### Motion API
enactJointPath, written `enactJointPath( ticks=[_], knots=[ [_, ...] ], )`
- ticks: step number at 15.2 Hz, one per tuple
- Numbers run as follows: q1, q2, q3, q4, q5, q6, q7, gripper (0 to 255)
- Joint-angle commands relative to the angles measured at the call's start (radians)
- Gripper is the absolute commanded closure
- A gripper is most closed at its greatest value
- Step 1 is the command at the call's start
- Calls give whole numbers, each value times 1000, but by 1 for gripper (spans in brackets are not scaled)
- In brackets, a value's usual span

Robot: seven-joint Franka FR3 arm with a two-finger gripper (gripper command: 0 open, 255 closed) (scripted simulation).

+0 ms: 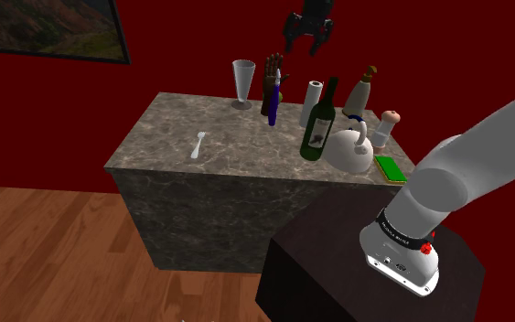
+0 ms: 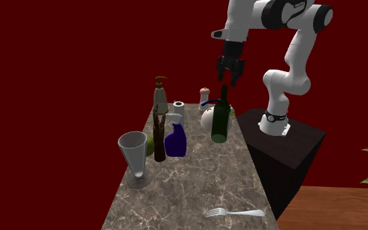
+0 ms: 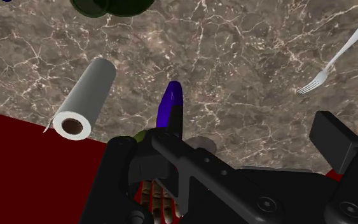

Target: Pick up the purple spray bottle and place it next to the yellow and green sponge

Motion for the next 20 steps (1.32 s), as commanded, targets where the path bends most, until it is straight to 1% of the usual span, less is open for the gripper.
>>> enactJointPath(
  ticks=[1,9,13,17,20],
  knots=[
    [-8,83,-3,48,-6,21,21,0],
    [-40,388,-30,271,-21,44,90,0],
    [-58,545,-47,411,-21,30,120,0],
    [-80,707,-65,574,-16,-2,148,0],
    [-80,714,-65,557,-15,23,148,0]
  ],
)
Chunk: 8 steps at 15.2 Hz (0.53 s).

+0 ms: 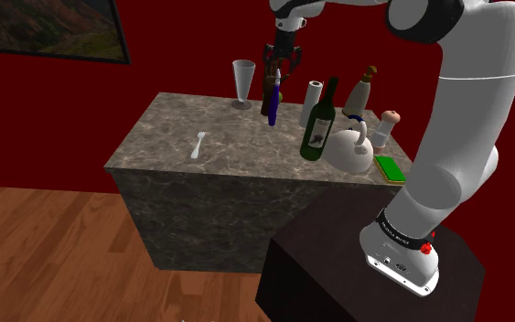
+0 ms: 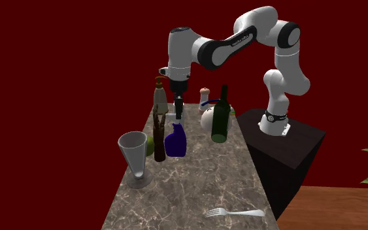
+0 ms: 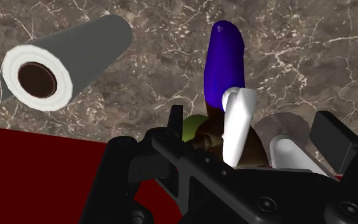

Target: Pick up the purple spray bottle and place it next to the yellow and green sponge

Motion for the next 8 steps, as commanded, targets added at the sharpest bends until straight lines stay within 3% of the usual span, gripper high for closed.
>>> enactJointPath(
  ticks=[1,8],
  knots=[
    [-1,10,0,-12,1,21,0,0],
    [-2,26,0,-50,3,75,-2,0]
  ],
)
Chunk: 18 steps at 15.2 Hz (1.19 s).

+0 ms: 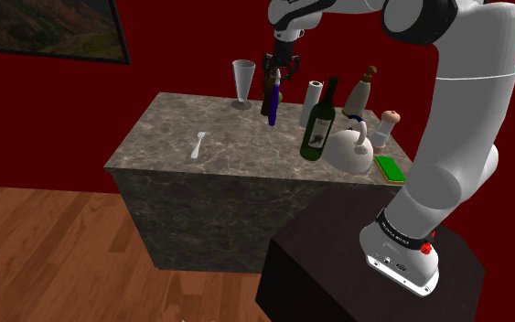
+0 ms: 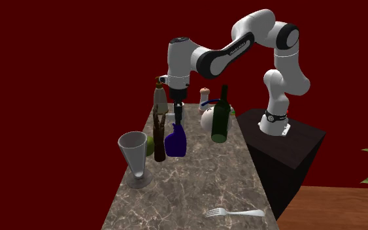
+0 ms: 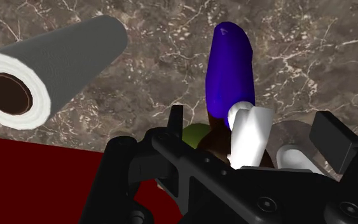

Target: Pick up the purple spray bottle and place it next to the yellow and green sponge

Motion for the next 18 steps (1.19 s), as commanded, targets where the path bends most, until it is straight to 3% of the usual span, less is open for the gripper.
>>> enactJointPath(
  ticks=[1,5,6,18],
  knots=[
    [0,0,0,-1,0,1,1,0],
    [0,0,0,-1,0,1,1,0],
    [0,0,0,-1,0,1,1,255],
    [0,-8,0,27,-1,-35,1,255]
  ],
)
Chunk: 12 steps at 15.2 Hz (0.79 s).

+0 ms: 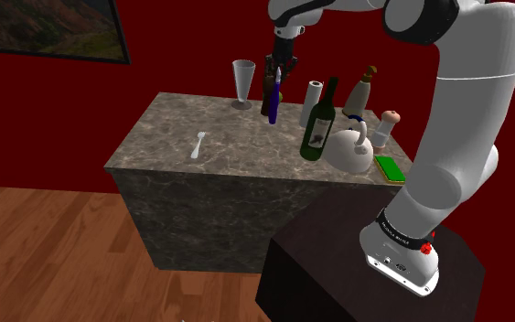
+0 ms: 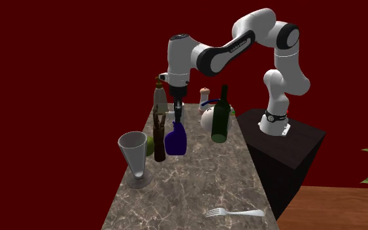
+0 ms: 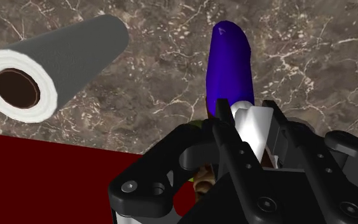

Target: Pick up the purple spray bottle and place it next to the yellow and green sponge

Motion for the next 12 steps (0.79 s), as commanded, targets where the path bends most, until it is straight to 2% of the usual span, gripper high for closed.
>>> enactJointPath(
  ticks=[1,12],
  knots=[
    [0,-5,-1,19,-1,-24,0,255],
    [-3,-18,-2,148,-3,-166,0,255]
  ],
)
